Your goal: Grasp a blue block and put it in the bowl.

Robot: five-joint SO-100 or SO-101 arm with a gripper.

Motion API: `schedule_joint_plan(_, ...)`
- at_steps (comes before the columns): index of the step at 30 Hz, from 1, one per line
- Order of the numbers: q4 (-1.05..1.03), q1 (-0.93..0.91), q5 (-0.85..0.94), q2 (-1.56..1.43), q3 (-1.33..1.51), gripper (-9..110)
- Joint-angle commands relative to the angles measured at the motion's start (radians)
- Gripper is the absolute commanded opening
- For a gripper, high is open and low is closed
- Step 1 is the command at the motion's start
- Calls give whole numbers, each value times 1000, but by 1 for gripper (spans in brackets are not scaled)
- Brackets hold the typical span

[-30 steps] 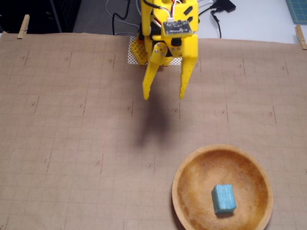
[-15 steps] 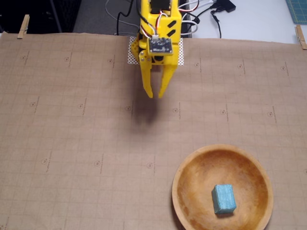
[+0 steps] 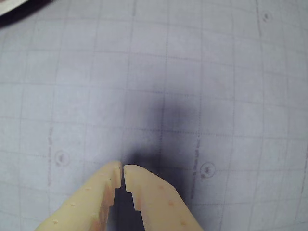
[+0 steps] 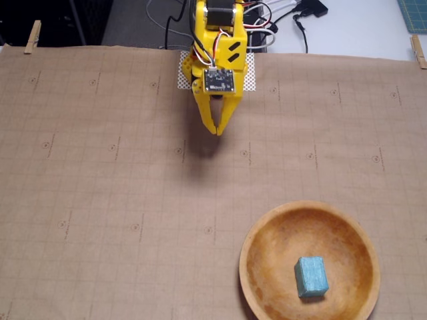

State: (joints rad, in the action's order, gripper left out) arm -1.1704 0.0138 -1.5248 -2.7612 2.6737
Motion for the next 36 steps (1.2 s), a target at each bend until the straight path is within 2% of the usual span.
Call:
schedule_joint_plan(1,0,-3,11,-83,23,-2)
schedule_joint_plan(12,-3,8,11,-365,241,-2)
schedule_joint_plan(31,-6,-3,-17,-647,456,-2)
schedule_joint_plan(36,-91,3,-74,-661,457,-2)
